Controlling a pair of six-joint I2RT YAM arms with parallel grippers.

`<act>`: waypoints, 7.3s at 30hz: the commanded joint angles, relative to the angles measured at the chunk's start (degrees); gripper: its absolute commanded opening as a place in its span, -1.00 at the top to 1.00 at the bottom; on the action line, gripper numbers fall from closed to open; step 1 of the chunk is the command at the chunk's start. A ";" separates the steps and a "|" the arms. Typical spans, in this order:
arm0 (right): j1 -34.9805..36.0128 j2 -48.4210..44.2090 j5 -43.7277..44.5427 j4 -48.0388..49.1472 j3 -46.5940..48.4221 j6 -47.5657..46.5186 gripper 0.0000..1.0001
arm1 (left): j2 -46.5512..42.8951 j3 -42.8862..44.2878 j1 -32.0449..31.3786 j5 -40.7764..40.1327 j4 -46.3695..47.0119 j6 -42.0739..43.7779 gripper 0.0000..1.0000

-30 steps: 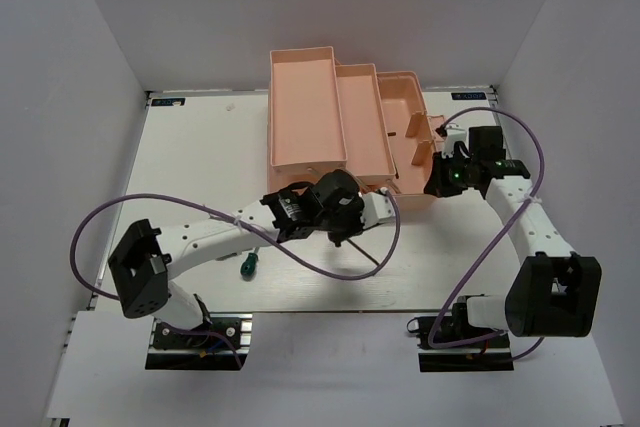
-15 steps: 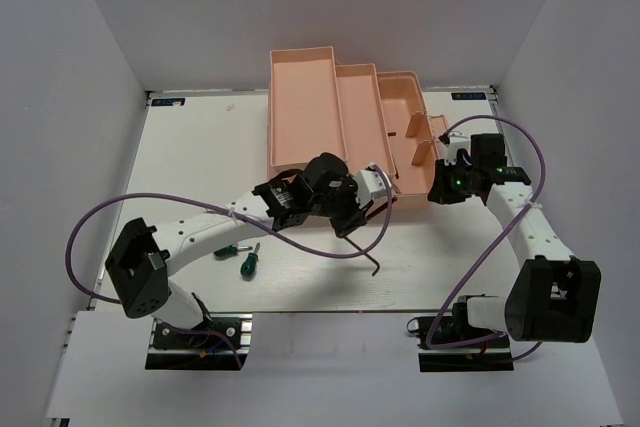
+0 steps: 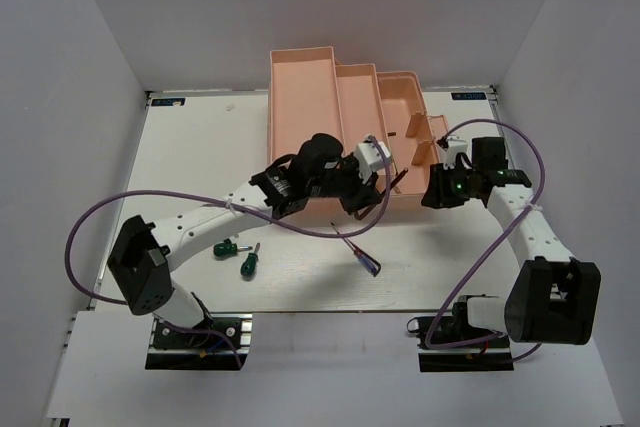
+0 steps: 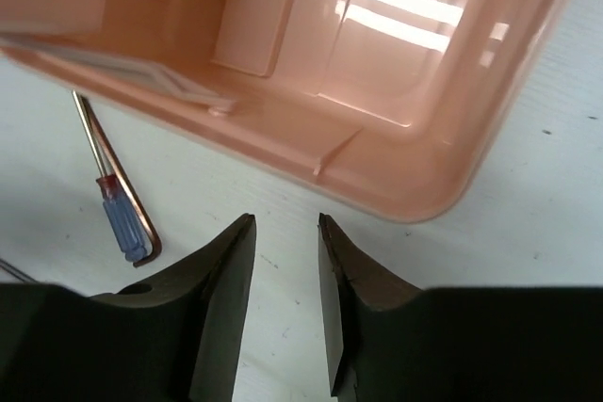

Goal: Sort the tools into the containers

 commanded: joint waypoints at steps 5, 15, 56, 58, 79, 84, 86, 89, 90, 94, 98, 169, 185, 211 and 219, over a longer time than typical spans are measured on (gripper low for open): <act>-2.27 -2.72 -10.06 -3.02 -1.34 -4.76 0.38 | 9.95 12.27 1.99 3.50 16.29 -7.54 1.00; -3.68 -5.80 -9.62 -3.72 -3.97 -6.26 0.47 | 25.42 28.28 5.07 10.36 25.69 -19.93 1.00; 35.78 2.63 8.91 8.31 -8.64 -11.11 -0.06 | -44.94 -33.38 7.62 -40.61 -14.18 -30.22 -0.37; 36.75 6.05 13.29 8.49 -6.45 -9.26 0.09 | -50.03 -35.43 7.62 -41.32 -16.11 -32.16 -0.37; 40.97 12.30 11.38 8.32 -5.99 -8.63 0.12 | -56.74 -41.32 7.62 -39.47 -19.55 -33.83 -0.49; 42.81 14.15 13.05 8.49 -5.56 -8.46 0.12 | -58.50 -41.85 7.62 -38.95 -20.16 -34.89 -0.49; 43.95 14.94 13.58 8.23 -5.38 -8.54 0.12 | -58.50 -42.38 7.62 -38.95 -20.16 -35.42 -0.51; 45.01 15.65 14.63 8.32 -5.38 -8.89 0.12 | -58.50 -42.38 7.62 -38.42 -20.16 -35.94 -0.51; 46.06 15.82 15.42 8.41 -5.38 -8.98 0.12 | -58.50 -42.90 7.62 -38.42 -20.16 -36.55 -0.51; 48.44 16.79 17.36 8.14 -5.56 -9.60 0.17 | -58.50 -42.91 7.62 -38.42 -20.16 -37.08 -0.51; 48.71 18.89 15.17 5.77 -5.03 -9.60 0.44 | -59.03 -42.91 7.62 -38.42 -20.69 -37.09 -0.51; 25.68 10.62 41.80 9.83 19.99 -5.58 1.00 | -5.26 -23.25 -4.16 -21.27 8.15 -31.72 -0.38; 13.04 11.88 26.16 2.78 21.08 4.80 -0.37 | 14.62 -3.28 -17.52 -43.14 -16.20 -48.50 -0.36; 2.48 -7.81 6.64 2.17 2.44 7.11 -0.81 | 22.73 5.08 -23.92 -45.38 -20.27 -49.25 1.00; 0.10 -13.79 7.87 0.86 -2.48 4.64 1.00 | 9.45 7.89 -23.76 -47.09 -14.02 -33.49 1.00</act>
